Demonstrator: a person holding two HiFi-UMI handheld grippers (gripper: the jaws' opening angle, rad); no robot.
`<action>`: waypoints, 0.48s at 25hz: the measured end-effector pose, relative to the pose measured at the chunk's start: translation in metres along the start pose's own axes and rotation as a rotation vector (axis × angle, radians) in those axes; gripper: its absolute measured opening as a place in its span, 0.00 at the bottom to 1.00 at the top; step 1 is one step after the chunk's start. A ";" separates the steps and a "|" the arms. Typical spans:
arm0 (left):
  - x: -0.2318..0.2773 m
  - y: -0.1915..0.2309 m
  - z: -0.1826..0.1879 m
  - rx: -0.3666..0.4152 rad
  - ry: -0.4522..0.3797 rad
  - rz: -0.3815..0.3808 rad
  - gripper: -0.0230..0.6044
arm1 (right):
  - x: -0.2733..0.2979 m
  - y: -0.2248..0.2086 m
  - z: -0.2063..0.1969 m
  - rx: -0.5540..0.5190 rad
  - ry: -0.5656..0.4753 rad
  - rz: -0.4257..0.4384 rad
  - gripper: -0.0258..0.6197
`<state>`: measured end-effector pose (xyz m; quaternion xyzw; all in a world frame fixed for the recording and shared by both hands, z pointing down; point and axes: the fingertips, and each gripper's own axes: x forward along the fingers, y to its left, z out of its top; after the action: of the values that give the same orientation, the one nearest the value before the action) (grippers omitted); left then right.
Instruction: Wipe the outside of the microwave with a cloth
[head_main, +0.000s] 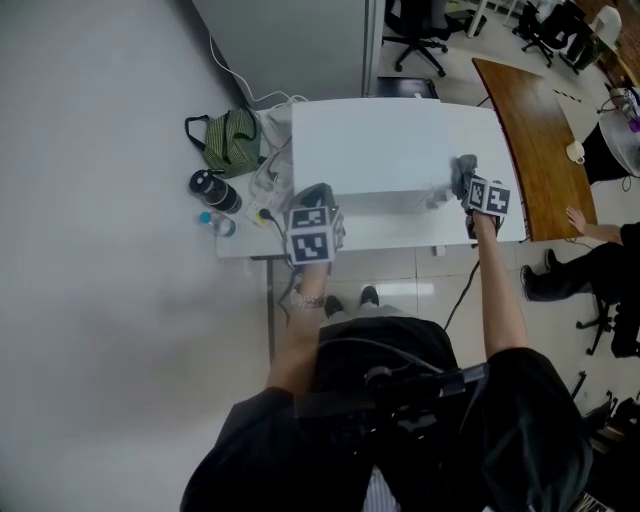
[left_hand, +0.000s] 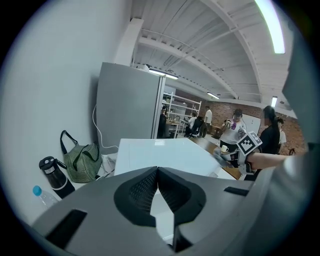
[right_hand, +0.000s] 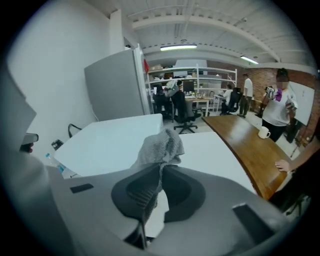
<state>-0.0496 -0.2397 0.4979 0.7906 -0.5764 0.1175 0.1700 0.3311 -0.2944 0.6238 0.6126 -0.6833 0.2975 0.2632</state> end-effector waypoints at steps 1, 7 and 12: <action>-0.002 0.003 -0.001 -0.004 0.001 0.005 0.01 | -0.003 -0.005 -0.002 -0.010 0.001 -0.036 0.08; -0.023 0.040 -0.009 -0.035 0.004 0.090 0.01 | -0.043 0.120 0.021 -0.096 -0.312 0.197 0.06; -0.053 0.078 -0.018 -0.070 0.001 0.180 0.01 | -0.046 0.285 -0.018 0.007 -0.345 0.629 0.06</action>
<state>-0.1403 -0.2078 0.5042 0.7291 -0.6488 0.1126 0.1864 0.0527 -0.2292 0.5794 0.4146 -0.8718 0.2584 0.0377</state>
